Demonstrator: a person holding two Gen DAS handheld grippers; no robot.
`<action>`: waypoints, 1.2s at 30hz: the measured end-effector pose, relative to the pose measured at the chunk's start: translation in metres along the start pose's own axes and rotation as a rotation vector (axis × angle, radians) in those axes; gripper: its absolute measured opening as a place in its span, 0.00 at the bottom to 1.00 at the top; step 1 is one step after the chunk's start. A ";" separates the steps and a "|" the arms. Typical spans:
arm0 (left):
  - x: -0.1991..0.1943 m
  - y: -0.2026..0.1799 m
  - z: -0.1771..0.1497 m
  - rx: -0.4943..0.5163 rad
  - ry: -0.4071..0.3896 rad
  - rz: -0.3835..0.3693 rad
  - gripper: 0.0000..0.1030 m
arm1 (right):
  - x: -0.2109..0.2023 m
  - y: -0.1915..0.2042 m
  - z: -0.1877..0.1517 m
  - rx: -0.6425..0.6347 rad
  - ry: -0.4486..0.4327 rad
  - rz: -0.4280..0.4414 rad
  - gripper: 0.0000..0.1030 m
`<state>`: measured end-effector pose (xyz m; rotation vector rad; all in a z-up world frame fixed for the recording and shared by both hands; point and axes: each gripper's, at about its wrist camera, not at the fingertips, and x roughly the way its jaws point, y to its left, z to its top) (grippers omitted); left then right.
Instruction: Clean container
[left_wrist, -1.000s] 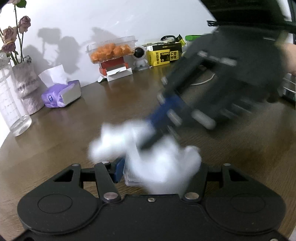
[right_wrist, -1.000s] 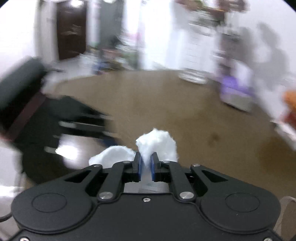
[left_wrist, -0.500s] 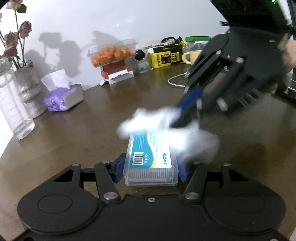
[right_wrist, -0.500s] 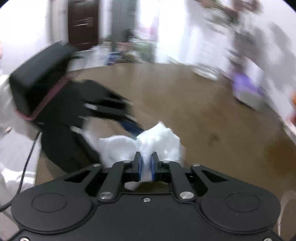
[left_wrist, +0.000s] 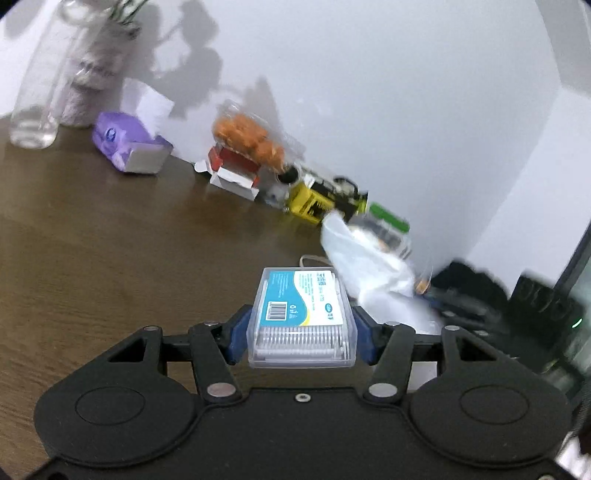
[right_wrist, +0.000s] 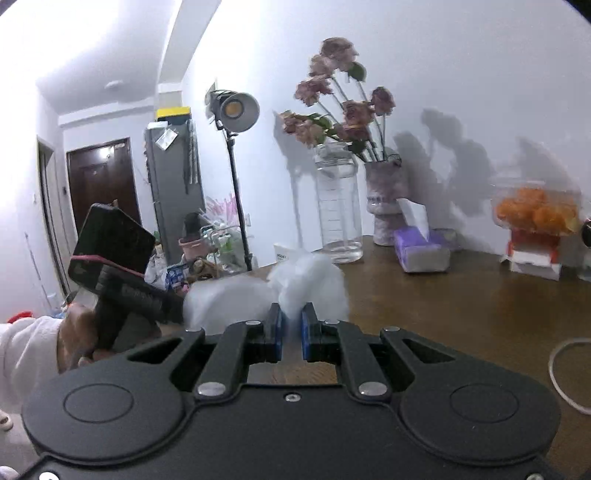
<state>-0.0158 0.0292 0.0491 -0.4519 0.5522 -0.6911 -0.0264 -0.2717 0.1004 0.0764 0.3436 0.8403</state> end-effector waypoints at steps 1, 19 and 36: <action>0.000 -0.001 -0.001 -0.012 -0.005 -0.013 0.54 | -0.002 -0.006 -0.002 0.026 -0.011 -0.029 0.10; 0.002 0.037 0.003 -0.589 -0.140 -0.101 0.53 | 0.006 0.008 -0.019 0.281 -0.252 0.020 0.12; 0.009 0.036 -0.014 -0.784 -0.190 -0.235 0.54 | 0.012 -0.021 -0.048 0.529 -0.353 -0.015 0.11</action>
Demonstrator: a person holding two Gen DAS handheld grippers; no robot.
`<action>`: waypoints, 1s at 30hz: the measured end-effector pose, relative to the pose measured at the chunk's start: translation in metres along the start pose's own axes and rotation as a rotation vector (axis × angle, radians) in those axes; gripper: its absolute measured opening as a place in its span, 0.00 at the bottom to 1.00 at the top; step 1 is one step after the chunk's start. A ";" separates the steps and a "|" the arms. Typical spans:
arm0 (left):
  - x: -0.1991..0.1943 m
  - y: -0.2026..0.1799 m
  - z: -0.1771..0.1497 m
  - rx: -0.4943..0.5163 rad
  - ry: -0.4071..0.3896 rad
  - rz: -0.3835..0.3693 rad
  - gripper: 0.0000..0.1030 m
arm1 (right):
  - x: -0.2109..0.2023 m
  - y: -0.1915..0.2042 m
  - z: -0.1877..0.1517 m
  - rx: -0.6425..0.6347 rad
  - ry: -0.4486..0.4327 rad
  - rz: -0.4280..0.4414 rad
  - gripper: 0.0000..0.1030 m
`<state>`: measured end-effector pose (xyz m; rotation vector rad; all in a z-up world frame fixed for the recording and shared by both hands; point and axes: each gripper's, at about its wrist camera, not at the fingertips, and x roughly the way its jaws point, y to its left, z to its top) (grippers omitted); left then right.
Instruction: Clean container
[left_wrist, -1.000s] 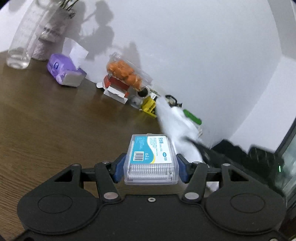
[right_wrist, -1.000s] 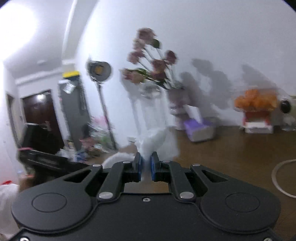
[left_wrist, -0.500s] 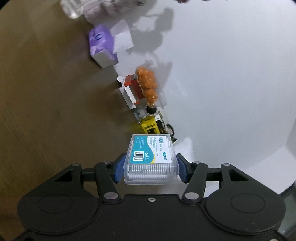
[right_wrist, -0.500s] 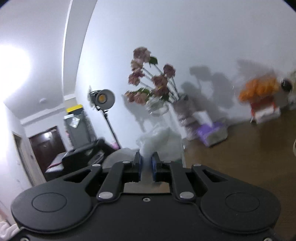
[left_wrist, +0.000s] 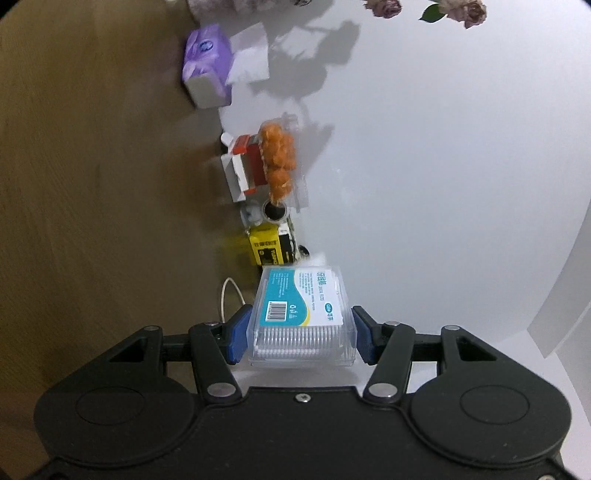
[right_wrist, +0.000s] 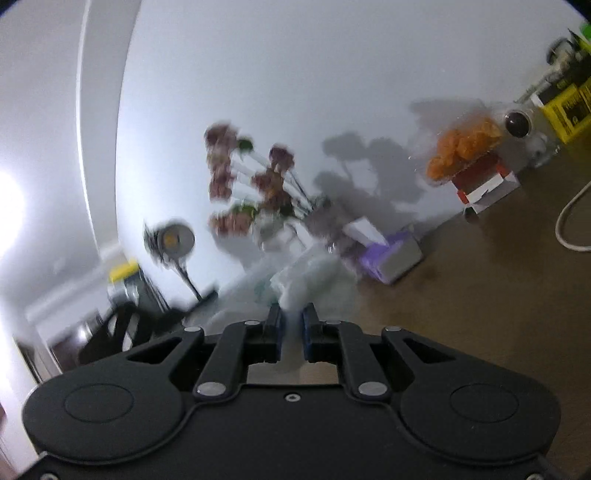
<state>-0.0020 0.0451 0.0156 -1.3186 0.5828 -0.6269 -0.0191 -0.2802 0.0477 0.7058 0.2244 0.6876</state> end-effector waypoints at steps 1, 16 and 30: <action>0.000 0.002 0.002 -0.018 -0.013 -0.006 0.54 | 0.002 0.001 0.001 0.013 -0.018 0.019 0.12; 0.026 0.018 0.000 -0.167 -0.052 0.020 0.54 | -0.012 0.028 -0.001 -0.262 0.011 0.010 0.11; 0.022 0.009 -0.004 -0.134 -0.064 0.177 0.54 | -0.001 0.086 -0.023 -0.693 0.121 -0.193 0.10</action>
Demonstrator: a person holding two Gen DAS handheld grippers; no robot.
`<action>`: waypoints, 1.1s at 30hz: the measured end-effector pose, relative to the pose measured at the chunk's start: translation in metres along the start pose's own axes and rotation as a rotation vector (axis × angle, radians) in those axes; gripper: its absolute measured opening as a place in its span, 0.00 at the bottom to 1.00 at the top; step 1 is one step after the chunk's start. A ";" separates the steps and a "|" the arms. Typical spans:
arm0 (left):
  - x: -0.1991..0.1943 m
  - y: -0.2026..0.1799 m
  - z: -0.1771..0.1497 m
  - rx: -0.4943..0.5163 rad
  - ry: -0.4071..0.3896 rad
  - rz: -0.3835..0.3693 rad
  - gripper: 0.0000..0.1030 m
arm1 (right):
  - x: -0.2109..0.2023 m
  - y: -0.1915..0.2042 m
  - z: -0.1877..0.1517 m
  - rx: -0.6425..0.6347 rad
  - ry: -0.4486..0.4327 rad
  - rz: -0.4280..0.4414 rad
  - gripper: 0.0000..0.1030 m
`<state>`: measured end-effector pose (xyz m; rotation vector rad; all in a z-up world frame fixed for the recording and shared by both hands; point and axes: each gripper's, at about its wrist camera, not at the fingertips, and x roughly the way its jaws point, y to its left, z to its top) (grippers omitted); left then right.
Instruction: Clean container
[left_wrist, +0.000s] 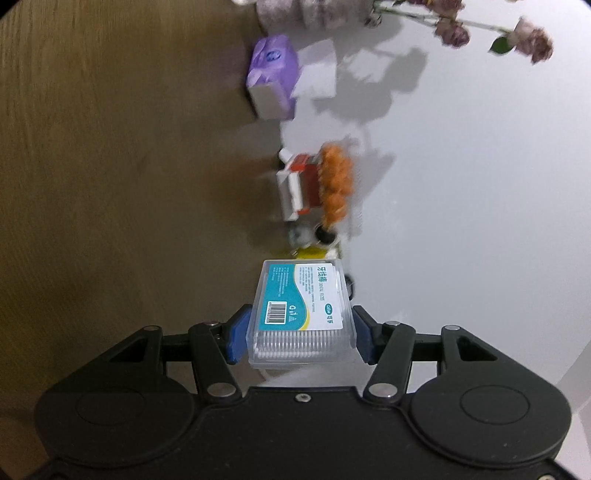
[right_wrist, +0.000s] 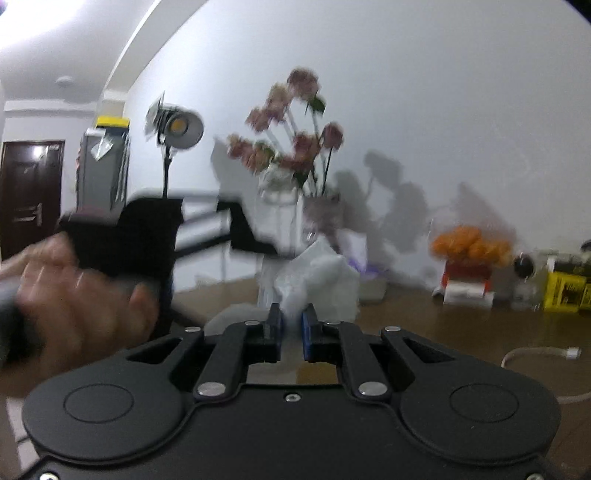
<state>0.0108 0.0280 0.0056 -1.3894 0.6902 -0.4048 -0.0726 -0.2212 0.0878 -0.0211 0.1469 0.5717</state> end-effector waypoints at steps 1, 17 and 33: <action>0.000 0.001 0.000 -0.003 -0.002 0.009 0.54 | 0.002 0.003 0.005 -0.016 -0.018 0.006 0.12; 0.003 0.010 0.002 -0.037 0.018 0.027 0.53 | 0.003 0.016 -0.003 -0.120 0.108 0.015 0.11; -0.007 0.005 0.017 0.080 0.153 -0.040 0.53 | -0.001 -0.007 -0.003 -0.011 0.124 0.178 0.10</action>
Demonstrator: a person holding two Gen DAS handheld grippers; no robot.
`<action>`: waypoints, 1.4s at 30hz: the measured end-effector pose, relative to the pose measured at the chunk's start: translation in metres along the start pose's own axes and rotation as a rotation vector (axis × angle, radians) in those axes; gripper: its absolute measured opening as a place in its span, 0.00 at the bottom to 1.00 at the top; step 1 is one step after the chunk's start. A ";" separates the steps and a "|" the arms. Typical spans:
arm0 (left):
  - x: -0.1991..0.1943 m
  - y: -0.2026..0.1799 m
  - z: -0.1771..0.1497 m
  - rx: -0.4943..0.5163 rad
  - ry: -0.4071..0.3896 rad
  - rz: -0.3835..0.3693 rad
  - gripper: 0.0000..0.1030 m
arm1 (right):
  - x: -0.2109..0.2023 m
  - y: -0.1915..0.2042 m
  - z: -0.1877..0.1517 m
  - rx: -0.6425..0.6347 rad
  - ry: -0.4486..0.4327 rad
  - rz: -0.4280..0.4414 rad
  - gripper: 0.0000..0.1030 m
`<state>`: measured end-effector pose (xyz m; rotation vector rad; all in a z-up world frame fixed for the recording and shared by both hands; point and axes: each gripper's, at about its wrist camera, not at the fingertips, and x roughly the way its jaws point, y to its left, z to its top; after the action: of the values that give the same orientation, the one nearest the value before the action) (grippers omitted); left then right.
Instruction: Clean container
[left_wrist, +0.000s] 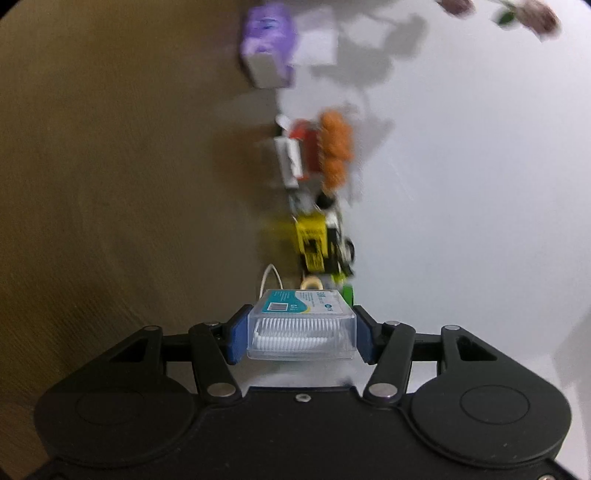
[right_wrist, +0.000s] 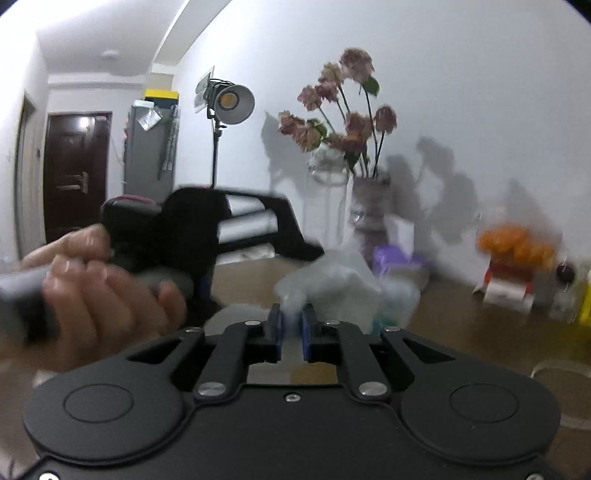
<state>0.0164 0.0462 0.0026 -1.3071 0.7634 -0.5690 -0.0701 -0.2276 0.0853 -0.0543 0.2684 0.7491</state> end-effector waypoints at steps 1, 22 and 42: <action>-0.006 -0.001 0.002 0.025 0.020 -0.017 0.53 | -0.007 -0.015 -0.006 0.070 -0.004 -0.001 0.10; -0.023 -0.010 -0.005 0.114 0.013 -0.120 0.53 | 0.029 -0.117 -0.011 0.520 -0.019 0.200 0.10; -0.012 -0.022 -0.024 0.634 -0.172 0.284 0.54 | 0.047 -0.035 -0.038 -0.001 0.385 0.023 0.40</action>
<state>-0.0084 0.0358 0.0246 -0.6372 0.5478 -0.4131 -0.0217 -0.2278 0.0344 -0.1980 0.6361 0.7588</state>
